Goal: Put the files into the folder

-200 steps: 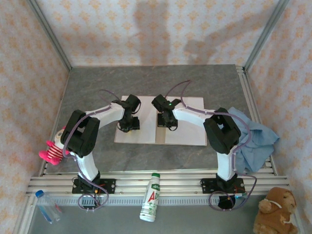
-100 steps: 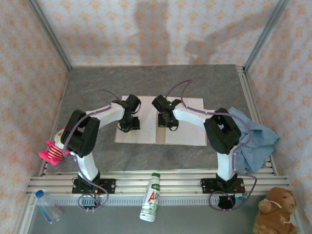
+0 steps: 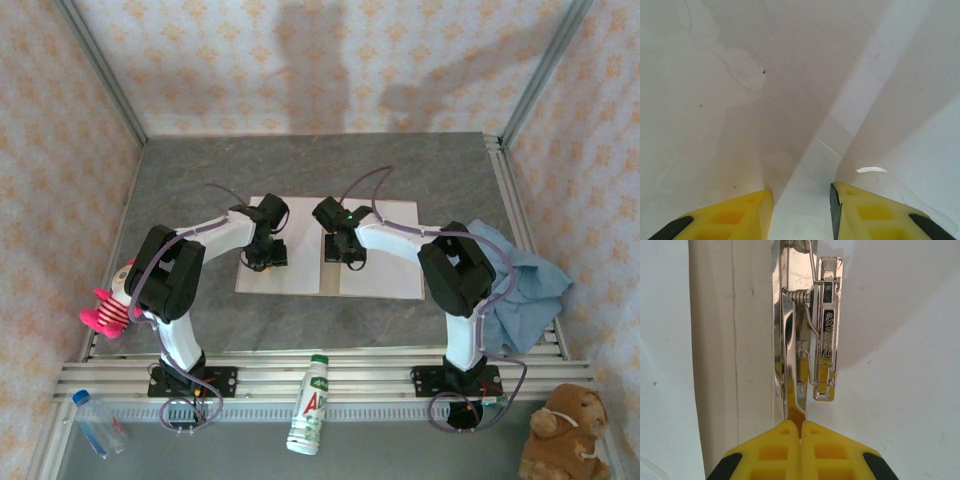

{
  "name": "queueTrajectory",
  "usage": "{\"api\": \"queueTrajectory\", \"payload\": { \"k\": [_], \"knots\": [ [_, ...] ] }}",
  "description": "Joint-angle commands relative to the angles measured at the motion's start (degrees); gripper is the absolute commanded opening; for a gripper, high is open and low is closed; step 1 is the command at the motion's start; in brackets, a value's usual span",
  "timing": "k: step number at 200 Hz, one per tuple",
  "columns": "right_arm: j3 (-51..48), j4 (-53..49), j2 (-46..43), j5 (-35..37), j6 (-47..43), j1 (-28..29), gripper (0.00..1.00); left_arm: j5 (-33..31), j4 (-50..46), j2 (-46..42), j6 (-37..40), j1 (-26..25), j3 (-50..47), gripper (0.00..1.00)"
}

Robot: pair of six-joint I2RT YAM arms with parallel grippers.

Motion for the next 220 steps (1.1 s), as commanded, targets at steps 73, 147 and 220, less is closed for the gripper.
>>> {"api": "queueTrajectory", "payload": {
  "k": [73,147,220],
  "knots": [
    [-5.25,-2.88,3.99,-0.91,1.3,-0.65,0.07,-0.93,-0.92,1.47,0.09,0.29,-0.26,0.37],
    [-5.89,-1.91,5.48,-0.54,0.92,-0.65,0.08,-0.52,-0.47,1.5,-0.09,0.34,-0.64,0.37],
    [-5.63,-2.04,4.34,-1.0,0.63,-0.6,0.13,-0.6,-0.52,1.54,-0.18,0.32,-0.77,0.37]
  ]
}}
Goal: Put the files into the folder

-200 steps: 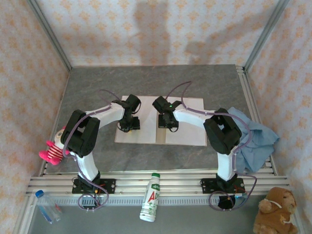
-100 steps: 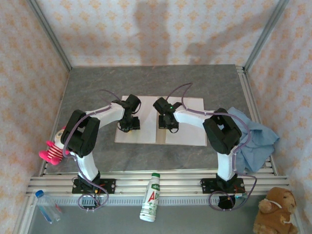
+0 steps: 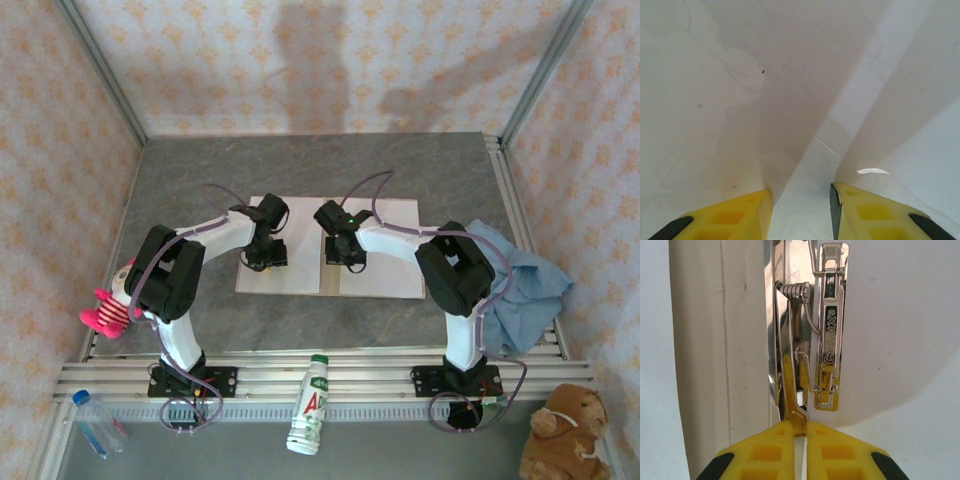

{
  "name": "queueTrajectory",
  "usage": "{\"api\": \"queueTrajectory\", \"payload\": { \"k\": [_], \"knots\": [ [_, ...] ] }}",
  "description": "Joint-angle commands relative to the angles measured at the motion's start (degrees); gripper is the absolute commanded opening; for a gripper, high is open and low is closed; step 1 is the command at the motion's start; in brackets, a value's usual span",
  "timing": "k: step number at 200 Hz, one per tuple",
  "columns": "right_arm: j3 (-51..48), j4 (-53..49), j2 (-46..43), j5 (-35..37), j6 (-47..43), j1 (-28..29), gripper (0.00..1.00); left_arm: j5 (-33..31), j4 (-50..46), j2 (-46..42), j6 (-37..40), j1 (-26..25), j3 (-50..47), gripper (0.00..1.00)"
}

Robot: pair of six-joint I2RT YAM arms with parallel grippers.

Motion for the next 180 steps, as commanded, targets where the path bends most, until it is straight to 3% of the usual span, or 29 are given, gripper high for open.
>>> {"api": "queueTrajectory", "payload": {
  "k": [1,180],
  "knots": [
    [-3.22,-5.76,3.81,0.09,0.47,-0.47,0.13,-0.89,-0.53,1.5,-0.11,0.3,-0.77,0.37],
    [4.33,-15.32,-4.65,3.76,-2.69,-0.49,0.32,-1.53,-1.32,1.64,-0.76,0.29,0.63,0.37]
  ]
}}
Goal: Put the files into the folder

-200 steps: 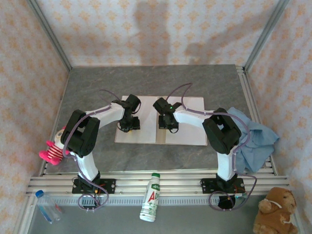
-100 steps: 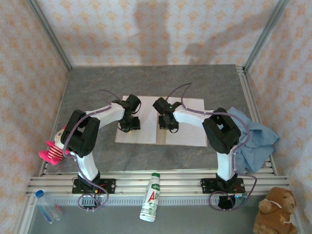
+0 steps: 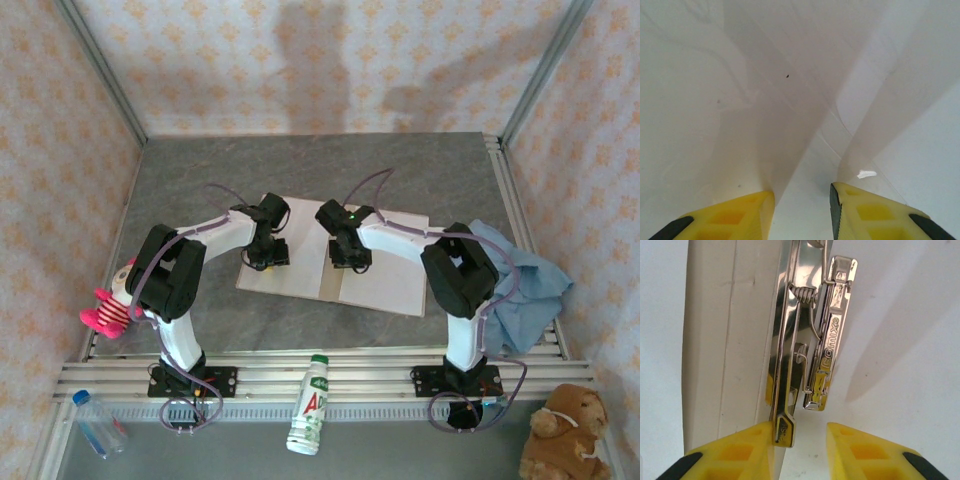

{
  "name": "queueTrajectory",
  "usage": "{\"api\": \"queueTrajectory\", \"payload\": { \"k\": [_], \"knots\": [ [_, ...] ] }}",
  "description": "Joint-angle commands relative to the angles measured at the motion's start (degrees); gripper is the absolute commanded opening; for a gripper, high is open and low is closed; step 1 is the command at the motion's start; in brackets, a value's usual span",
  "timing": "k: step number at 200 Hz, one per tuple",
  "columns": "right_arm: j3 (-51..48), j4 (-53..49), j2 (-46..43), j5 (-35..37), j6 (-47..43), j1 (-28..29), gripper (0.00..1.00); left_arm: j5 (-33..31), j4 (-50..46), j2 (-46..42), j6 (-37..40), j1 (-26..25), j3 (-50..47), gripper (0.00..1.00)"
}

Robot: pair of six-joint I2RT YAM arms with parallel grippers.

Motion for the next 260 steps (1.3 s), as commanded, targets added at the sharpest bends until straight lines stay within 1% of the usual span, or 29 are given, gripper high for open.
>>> {"api": "queueTrajectory", "payload": {
  "k": [1,63,105,139,168,196,226,245,260],
  "knots": [
    [1.93,-5.59,-2.62,3.87,-0.92,-0.54,0.32,-2.63,-1.96,1.2,-0.59,0.33,0.22,0.37],
    [-0.37,-1.58,-0.27,-0.21,0.54,-0.54,0.32,-2.3,-1.75,1.64,-0.75,0.32,0.33,0.37],
    [-1.41,1.01,0.27,-1.96,1.24,-0.54,0.4,-2.27,-1.37,1.99,-0.79,0.29,0.05,0.37],
    [-0.67,0.0,-0.78,-1.25,0.78,-0.54,0.42,-2.14,-1.15,1.99,-0.89,0.29,-0.05,0.37],
    [-0.09,-0.98,-4.03,-0.77,0.06,-0.54,0.43,-2.03,-1.92,1.54,-1.04,0.33,0.78,0.37],
    [-0.81,-1.95,-8.36,0.1,-0.35,-0.77,0.43,-2.66,-4.24,-0.82,-0.82,0.36,3.18,0.38],
    [-4.58,-1.8,-13.64,-0.06,-0.14,-2.99,0.43,-4.39,-7.96,-4.28,-0.32,0.68,6.31,0.46],
    [-8.68,-0.68,-17.7,-0.84,-0.14,-5.73,0.43,-5.58,-9.49,-6.59,0.06,1.54,7.08,0.49],
    [-12.21,-0.04,-20.73,-1.41,-0.21,-8.26,0.43,-6.99,-9.63,-8.13,0.43,2.86,6.62,0.55]
  ]
}}
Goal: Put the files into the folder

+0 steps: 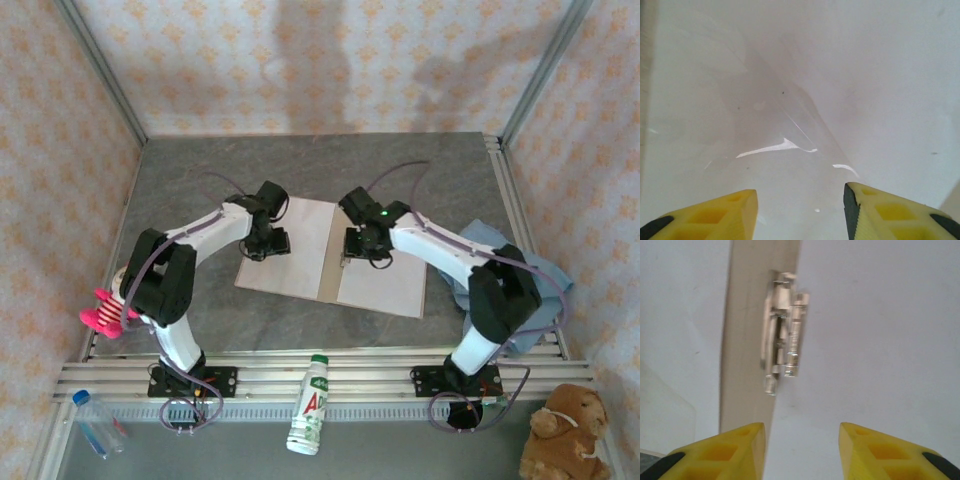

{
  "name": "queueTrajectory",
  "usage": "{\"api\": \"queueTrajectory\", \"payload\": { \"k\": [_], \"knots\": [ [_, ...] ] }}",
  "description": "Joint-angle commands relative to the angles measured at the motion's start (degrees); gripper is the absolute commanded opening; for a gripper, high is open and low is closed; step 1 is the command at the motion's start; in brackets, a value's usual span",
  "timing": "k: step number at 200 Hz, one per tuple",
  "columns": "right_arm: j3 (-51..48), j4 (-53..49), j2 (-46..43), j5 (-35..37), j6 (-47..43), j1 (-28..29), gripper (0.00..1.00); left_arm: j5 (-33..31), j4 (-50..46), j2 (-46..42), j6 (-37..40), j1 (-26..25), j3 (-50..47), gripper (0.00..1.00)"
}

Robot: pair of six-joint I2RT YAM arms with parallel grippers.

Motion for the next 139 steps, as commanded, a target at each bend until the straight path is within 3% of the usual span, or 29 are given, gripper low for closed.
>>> {"api": "queueTrajectory", "payload": {
  "k": [1,21,36,57,139],
  "knots": [
    [-4.89,-0.43,-4.32,0.57,-0.3,-3.31,0.43,-4.47,-4.12,-4.28,0.38,2.23,1.12,0.56],
    [-9.81,0.59,-7.67,0.42,-0.14,-6.72,0.43,-6.2,-3.47,-5.77,2.29,4.56,-0.4,0.65],
    [-13.96,2.33,-9.82,-0.21,0.38,-9.55,0.43,-7.39,-0.94,-7.12,3.83,6.0,-2.78,0.83],
    [-18.41,3.89,-11.74,0.69,0.7,-12.52,0.43,-7.85,2.41,-8.39,5.33,7.71,-6.14,1.0],
    [-25.24,5.97,-14.39,1.83,-1.22,-19.16,0.45,-0.79,10.74,-7.81,7.0,13.63,-14.88,1.0]
  ]
}}
